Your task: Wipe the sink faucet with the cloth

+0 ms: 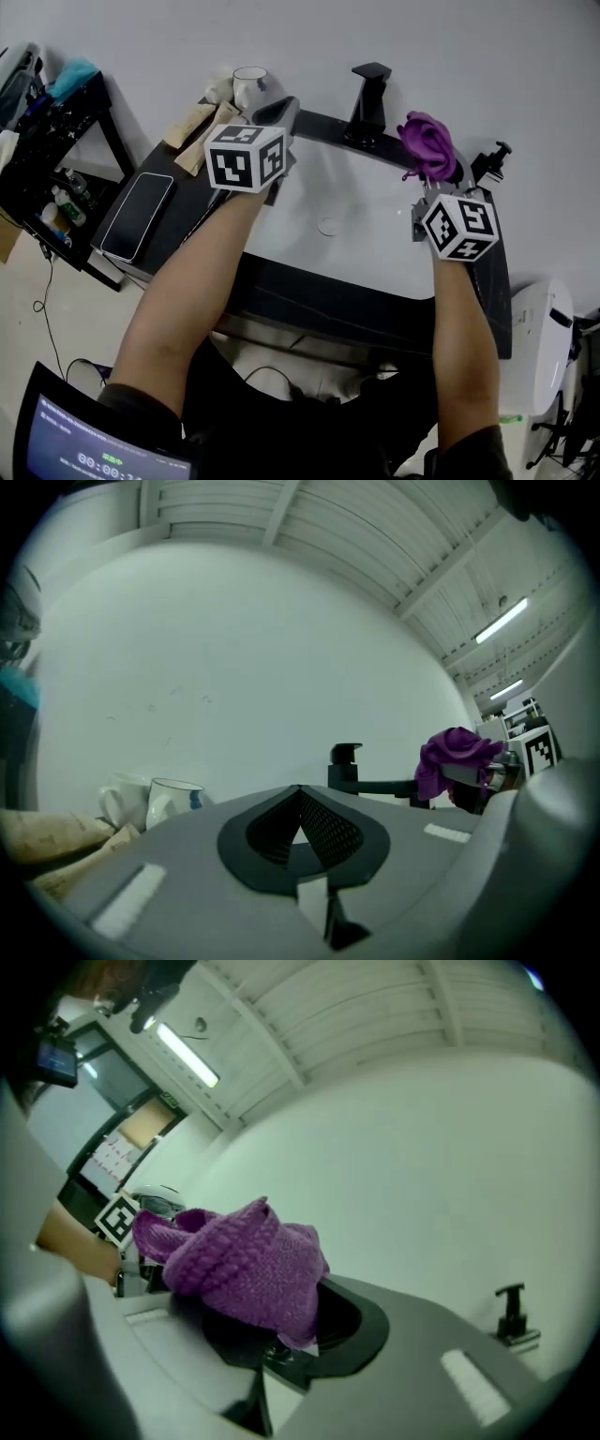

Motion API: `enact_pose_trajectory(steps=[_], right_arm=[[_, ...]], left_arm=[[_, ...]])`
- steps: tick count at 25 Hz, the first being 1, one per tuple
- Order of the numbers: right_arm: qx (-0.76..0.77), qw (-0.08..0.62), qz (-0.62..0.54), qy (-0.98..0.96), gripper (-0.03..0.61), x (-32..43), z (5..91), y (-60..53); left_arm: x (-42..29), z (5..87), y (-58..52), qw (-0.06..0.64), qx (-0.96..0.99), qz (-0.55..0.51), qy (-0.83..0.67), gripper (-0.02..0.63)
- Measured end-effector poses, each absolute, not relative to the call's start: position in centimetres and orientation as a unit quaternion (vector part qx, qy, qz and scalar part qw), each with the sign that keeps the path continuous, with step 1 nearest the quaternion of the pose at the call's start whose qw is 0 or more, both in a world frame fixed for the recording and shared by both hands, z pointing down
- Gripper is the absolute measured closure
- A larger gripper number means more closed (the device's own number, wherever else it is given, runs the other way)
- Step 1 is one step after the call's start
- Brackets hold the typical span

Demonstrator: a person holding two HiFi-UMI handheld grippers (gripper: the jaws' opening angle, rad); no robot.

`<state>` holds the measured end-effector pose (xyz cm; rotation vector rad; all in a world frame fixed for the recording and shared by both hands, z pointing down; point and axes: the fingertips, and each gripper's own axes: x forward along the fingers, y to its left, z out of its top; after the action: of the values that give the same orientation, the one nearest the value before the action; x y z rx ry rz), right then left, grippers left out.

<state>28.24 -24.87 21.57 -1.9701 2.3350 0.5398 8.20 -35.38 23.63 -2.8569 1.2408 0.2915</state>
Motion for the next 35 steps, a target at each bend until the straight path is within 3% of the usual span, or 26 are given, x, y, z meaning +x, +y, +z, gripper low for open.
enact_pose_trajectory(steps=[6,17,27,35], right_arm=[[-0.637,-0.005,0.07,0.767,0.522,29.4,25.9,-26.5],[-0.601,-0.089,0.054,0.792,0.518,26.2,28.8,-26.5],[-0.63,-0.044,0.026,0.775,0.518,28.5,28.4,-26.8],[-0.634,-0.049,0.023,0.771,0.518,28.8,28.5,-26.8]], left_arm=[[10.3,24.2,-34.4,0.041,-0.921,0.059,0.382,0.597],[9.0,24.7,-35.6,0.026,-0.916,0.052,0.397,0.597],[10.8,25.0,-34.5,0.042,-0.927,0.041,0.371,0.597],[11.0,25.0,-34.3,0.045,-0.93,0.038,0.363,0.597]])
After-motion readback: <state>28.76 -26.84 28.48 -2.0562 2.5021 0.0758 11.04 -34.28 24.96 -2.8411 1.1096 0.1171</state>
